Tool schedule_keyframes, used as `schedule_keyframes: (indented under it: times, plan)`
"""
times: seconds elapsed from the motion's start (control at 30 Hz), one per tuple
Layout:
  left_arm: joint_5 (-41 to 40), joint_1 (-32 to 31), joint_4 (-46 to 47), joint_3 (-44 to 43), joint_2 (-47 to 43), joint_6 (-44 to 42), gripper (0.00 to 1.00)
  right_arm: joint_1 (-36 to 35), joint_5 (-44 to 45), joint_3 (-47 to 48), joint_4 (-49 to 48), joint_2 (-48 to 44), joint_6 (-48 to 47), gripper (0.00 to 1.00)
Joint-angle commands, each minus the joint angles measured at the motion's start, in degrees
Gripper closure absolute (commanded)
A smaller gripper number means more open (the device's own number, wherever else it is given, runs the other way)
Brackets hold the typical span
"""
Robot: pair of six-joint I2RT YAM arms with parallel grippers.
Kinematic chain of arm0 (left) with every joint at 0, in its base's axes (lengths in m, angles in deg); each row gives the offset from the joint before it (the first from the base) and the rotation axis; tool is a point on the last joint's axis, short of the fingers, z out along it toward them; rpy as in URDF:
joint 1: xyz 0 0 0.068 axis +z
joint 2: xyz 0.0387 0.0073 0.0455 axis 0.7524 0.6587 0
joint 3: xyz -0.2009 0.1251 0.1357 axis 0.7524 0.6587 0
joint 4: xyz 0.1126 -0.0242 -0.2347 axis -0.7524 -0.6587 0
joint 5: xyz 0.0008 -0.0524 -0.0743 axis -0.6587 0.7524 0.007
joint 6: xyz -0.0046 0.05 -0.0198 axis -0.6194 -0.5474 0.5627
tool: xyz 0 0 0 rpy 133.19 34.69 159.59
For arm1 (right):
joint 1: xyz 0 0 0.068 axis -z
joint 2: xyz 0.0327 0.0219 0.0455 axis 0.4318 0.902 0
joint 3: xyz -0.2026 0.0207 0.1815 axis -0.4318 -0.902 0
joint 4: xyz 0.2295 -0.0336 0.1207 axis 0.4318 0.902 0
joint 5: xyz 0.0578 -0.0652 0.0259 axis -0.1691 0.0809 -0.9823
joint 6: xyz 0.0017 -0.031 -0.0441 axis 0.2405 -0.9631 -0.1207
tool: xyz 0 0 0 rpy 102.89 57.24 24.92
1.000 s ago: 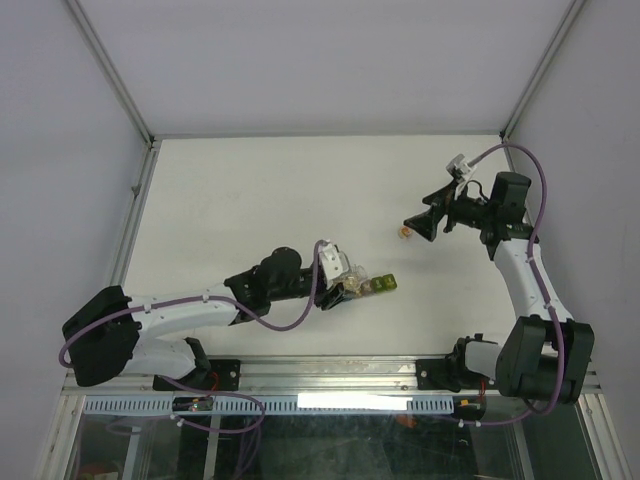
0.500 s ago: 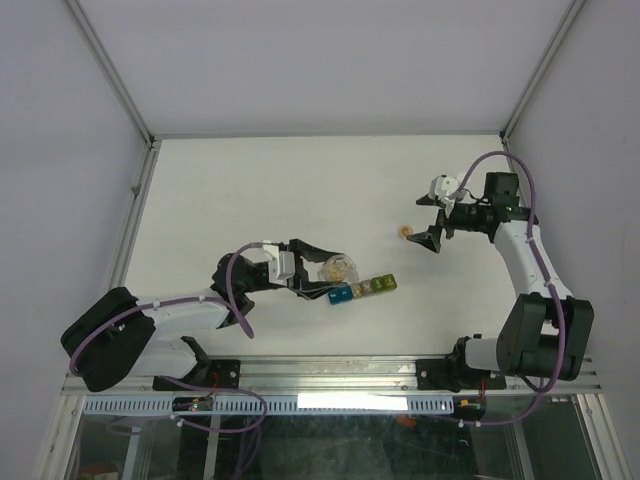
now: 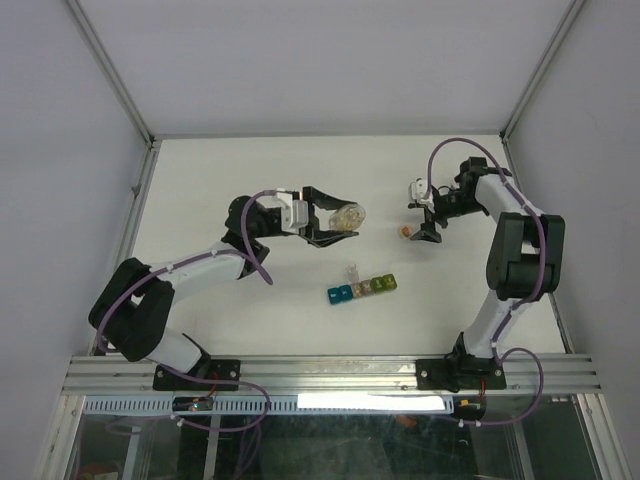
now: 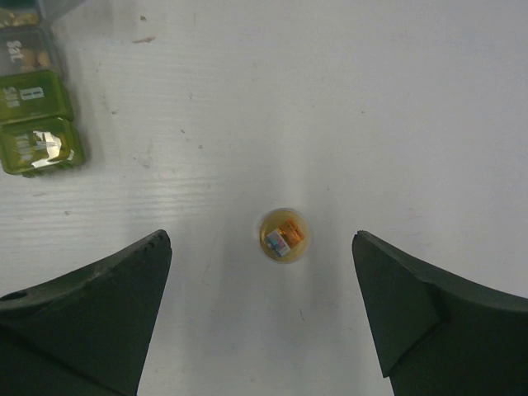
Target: Sort the pills into containers
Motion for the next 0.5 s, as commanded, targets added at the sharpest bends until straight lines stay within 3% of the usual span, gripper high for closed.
schedule_keyframes:
  times: [0.0,0.13,0.3,0.47]
  plan:
    - [3.48,1.3,-3.8,-6.8,1.92,-4.15,1.0,-0.58,1.04,5.75,2.62,4.73,-2.12,0.1]
    - [3.42,1.55,-7.05,-6.18,2.19,-5.76,1.0,-2.26,4.12,6.47,-0.73,7.23,2.2,0.12]
    - [2.93,1.58,3.03,0.35,2.61,-0.26,1.0,-3.76,8.08,7.52,-1.27,9.95,4.66,0.12]
    - [1.61,2.39,3.11,1.27,4.81,0.23,1.0,-3.83,9.81,6.98,-4.05,10.51,7.52,0.12]
